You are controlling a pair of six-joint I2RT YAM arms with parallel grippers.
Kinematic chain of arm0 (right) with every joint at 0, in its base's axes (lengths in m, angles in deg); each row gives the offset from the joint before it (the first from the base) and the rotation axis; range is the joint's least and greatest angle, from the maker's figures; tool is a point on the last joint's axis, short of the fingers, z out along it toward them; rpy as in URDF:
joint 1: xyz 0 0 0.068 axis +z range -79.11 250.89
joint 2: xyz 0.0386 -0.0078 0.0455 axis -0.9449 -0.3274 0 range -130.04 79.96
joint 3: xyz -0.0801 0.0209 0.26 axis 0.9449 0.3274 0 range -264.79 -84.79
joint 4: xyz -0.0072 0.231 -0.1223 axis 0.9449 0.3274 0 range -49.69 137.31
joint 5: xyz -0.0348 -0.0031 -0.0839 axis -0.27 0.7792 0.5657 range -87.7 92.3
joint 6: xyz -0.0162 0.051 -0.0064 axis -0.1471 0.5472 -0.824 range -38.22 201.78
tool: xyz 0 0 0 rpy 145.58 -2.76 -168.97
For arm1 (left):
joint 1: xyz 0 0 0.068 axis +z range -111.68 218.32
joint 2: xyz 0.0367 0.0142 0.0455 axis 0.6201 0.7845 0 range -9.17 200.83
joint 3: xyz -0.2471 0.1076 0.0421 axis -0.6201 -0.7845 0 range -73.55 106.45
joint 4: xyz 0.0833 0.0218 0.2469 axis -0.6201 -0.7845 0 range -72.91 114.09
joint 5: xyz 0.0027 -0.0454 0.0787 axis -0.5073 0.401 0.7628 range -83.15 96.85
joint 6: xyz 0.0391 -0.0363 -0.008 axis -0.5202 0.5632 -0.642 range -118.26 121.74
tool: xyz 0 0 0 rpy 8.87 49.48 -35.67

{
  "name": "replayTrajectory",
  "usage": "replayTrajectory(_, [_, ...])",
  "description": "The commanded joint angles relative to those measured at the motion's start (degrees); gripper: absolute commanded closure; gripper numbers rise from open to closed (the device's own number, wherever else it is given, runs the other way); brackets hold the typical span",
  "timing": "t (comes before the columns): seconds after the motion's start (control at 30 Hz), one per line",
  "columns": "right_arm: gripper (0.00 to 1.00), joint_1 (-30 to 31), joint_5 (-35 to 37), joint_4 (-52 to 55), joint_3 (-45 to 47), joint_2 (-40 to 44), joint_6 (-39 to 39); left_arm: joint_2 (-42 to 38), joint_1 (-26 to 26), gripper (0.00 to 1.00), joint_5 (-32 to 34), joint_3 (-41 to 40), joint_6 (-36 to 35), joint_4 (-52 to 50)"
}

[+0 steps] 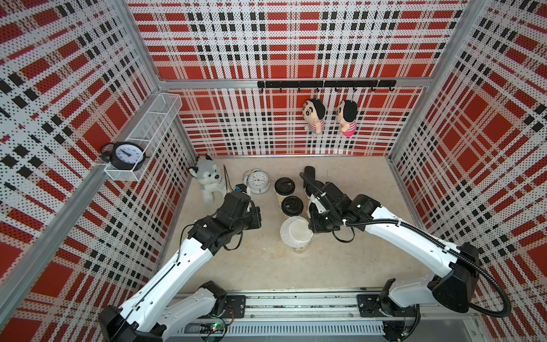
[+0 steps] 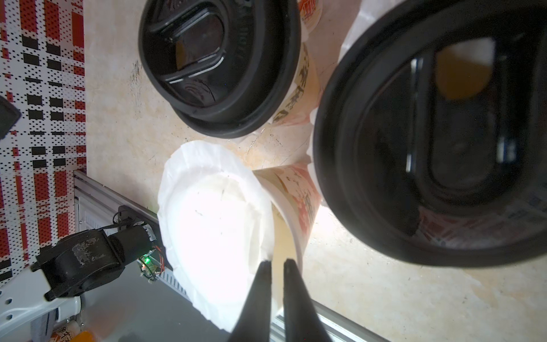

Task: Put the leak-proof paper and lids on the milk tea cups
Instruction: Place the leak-proof paper at the cup, then adjust the leak-proof paper on the cup.

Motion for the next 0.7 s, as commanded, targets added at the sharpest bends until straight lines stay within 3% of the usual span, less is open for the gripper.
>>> replayTrajectory(0.0, [0.86,0.4,0.8,0.5,-1.1,0.6,0.5,-1.0,0.7,1.0,0.0,-0.6,-0.8,-0.8])
replayTrajectory(0.3, [0.7,0.3,3.2,2.1,-2.6,3.7,1.1,-0.4,-1.5,1.0,-1.4,-3.6,1.5,-0.9])
replayTrajectory(0.67, [0.59,-0.8,7.2,3.8,-1.4,11.7,1.1,5.1,-17.8,1.0,2.2,-5.5,10.2,0.3])
